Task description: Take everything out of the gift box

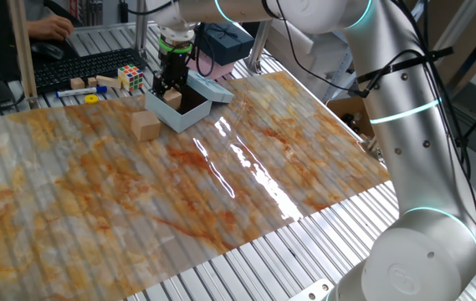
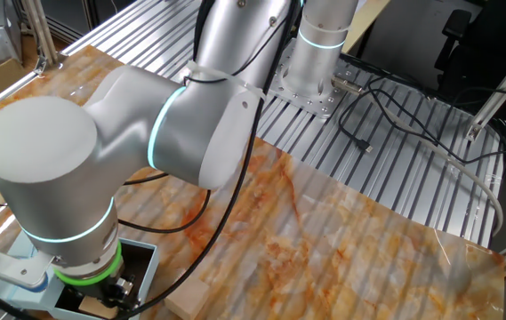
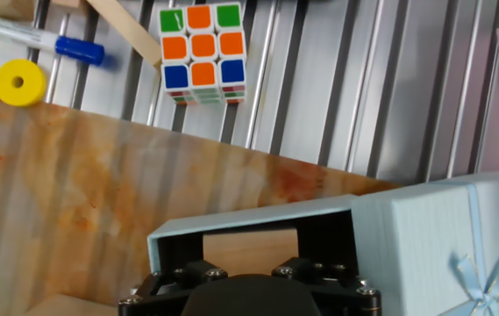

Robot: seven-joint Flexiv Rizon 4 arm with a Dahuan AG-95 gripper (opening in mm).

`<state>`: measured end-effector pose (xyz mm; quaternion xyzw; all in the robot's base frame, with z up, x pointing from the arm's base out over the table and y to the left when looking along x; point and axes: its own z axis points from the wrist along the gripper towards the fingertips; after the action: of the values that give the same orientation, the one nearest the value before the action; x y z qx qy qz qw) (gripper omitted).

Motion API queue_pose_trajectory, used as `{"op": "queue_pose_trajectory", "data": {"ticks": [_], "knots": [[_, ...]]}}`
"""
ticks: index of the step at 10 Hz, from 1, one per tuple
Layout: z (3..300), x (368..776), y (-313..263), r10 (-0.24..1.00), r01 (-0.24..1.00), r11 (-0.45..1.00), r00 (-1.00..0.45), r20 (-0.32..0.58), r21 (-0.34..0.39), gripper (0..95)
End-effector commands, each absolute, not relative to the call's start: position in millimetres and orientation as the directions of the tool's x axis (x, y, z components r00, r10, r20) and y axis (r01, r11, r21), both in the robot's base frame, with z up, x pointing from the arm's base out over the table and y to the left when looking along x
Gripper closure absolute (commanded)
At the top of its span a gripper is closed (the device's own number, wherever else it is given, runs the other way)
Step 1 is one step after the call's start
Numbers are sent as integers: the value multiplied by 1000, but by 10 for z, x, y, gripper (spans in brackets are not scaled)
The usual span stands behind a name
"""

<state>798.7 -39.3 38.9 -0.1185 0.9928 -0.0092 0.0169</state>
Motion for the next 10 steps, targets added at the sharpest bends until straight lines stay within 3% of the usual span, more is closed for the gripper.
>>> {"op": "queue_pose_trajectory", "data": {"ticks": [1,4,10], "knots": [[406,7991,-389,-236,-236,972,-971,-40,-25,950],[455,7990,-390,-230,-229,973,-972,-38,-26,950],[852,7858,-374,-215,-215,975,-977,-4,-50,950]]}}
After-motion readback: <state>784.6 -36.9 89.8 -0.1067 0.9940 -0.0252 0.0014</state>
